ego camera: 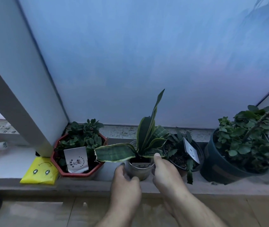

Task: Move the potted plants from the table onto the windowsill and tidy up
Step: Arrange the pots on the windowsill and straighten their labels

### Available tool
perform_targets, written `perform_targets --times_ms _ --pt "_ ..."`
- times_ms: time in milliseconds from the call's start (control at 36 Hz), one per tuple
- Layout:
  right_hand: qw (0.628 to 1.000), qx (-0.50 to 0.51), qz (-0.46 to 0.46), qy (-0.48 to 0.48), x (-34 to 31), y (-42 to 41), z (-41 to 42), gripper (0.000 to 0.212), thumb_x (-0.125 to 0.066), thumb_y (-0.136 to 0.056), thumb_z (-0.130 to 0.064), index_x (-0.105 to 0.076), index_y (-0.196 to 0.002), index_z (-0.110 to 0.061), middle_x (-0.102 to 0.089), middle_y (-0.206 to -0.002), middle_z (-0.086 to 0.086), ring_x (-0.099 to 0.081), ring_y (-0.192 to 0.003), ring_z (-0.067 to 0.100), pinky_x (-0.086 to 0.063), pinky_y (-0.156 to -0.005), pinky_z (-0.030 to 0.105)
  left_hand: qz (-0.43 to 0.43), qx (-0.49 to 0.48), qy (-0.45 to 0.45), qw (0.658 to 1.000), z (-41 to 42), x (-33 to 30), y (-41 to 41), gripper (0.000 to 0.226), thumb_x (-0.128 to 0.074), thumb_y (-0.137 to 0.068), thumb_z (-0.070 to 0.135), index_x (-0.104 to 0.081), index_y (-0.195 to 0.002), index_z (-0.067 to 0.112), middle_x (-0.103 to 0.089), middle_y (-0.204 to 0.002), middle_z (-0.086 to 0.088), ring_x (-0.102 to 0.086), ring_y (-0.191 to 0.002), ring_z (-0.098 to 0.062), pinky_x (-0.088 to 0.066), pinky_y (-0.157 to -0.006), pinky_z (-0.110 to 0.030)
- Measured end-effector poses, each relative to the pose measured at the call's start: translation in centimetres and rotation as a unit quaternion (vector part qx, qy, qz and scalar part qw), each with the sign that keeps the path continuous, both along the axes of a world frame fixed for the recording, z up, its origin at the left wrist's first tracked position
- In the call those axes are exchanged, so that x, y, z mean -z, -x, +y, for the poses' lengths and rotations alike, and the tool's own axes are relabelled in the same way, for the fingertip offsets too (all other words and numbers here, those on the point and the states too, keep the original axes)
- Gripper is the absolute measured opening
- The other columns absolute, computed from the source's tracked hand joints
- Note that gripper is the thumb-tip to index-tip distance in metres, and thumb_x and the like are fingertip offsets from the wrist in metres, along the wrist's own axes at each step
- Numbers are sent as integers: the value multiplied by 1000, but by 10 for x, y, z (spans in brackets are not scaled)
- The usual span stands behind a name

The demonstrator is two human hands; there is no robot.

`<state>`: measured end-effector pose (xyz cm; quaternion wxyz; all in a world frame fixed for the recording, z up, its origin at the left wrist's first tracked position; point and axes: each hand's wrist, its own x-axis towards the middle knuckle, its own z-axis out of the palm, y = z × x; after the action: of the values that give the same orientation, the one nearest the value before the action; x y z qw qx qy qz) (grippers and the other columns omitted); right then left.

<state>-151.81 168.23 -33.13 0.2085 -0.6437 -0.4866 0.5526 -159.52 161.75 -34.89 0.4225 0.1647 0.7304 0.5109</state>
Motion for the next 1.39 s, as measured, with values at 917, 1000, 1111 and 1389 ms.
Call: perform_targets --times_ms 917,1000,1111,1389 --pt "977 184 94 44 -94 -200 -65 37 -51 -101 -37 -65 -121 -10 -73 -109 9 -68 -102 23 -47 -97 46 18 66 -104 992 37 -54 -105 39 -54 -96 15 -46 -133 26 -51 -129 11 -56 -95 4 -46 -87 -29" --pt "981 168 88 39 -90 -200 -61 31 -55 -98 -37 -67 -116 -14 -75 -108 6 -70 -102 22 -50 -95 45 26 64 -99 993 34 -54 -101 40 -56 -95 17 -47 -132 29 -52 -130 11 -57 -99 2 -52 -97 -40" --pt "990 111 82 1 -84 -203 -36 18 -57 -96 -34 -72 -95 -25 -78 -103 2 -72 -104 17 -52 -99 43 41 52 -83 994 31 -52 -107 35 -58 -96 17 -50 -127 32 -55 -122 18 -57 -101 2 -52 -99 -42" --pt "993 4 115 10 -46 -191 20 20 -52 -98 -46 -65 -91 -34 -69 -79 -9 -70 -94 11 -54 -97 46 50 -4 -27 998 41 -44 -123 33 -62 -94 14 -55 -123 29 -60 -121 10 -61 -110 -10 -57 -88 -41"
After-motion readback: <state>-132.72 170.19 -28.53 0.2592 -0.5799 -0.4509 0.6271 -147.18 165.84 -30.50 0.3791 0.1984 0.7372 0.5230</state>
